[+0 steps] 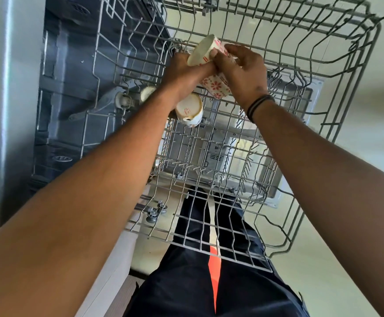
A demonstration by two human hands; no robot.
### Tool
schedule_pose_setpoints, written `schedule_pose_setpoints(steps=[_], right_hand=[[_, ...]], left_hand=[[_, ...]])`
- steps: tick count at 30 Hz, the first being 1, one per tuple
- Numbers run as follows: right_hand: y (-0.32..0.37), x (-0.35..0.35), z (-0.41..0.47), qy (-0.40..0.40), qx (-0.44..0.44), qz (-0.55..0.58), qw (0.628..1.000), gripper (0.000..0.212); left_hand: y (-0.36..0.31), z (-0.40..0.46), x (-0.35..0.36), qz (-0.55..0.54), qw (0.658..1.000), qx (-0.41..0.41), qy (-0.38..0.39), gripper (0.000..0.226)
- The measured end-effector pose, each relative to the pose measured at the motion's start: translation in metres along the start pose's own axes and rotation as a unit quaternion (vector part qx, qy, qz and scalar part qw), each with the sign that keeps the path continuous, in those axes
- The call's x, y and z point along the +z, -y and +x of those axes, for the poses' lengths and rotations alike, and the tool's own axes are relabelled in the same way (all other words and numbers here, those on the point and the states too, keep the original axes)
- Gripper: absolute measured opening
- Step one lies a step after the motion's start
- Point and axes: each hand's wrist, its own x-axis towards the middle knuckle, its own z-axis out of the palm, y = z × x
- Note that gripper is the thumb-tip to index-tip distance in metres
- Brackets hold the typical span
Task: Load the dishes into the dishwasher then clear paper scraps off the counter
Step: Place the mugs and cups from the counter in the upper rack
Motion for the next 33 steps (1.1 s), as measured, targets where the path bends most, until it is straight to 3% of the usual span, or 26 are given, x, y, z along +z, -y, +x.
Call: schedule_pose_setpoints(steps=[5, 13, 22, 25, 31, 33], right_hand=[[0.003, 0.003, 0.004, -0.01, -0.004, -0.038, 0.999, 0.039], [0.011, 0.012, 0.007, 0.034, -0.002, -0.108, 0.994, 0.043], [0.006, 0.011, 0.009, 0.05, -0.006, -0.105, 0.993, 0.045], [0.002, 0.01, 0.01, 0.054, -0.01, -0.096, 0.994, 0.044], [-0.014, 0.005, 0.006, -0.012, 0.016, -0.091, 0.996, 0.062], [-0.017, 0.0, 0.002, 0.001, 0.032, -0.099, 0.995, 0.064]], left_hand=[[-0.002, -0.001, -0.012, 0.061, 0.998, 0.002, 0.035, 0.028], [0.005, 0.0, -0.022, 0.06, 0.997, -0.03, 0.037, 0.033], [0.003, 0.006, -0.018, 0.045, 0.998, -0.022, 0.036, 0.017], [0.003, 0.008, -0.018, 0.048, 0.998, -0.025, 0.039, 0.023], [0.001, 0.009, -0.019, 0.063, 0.996, -0.025, 0.06, 0.032], [0.0, 0.009, -0.019, 0.068, 0.994, -0.029, 0.075, 0.033]])
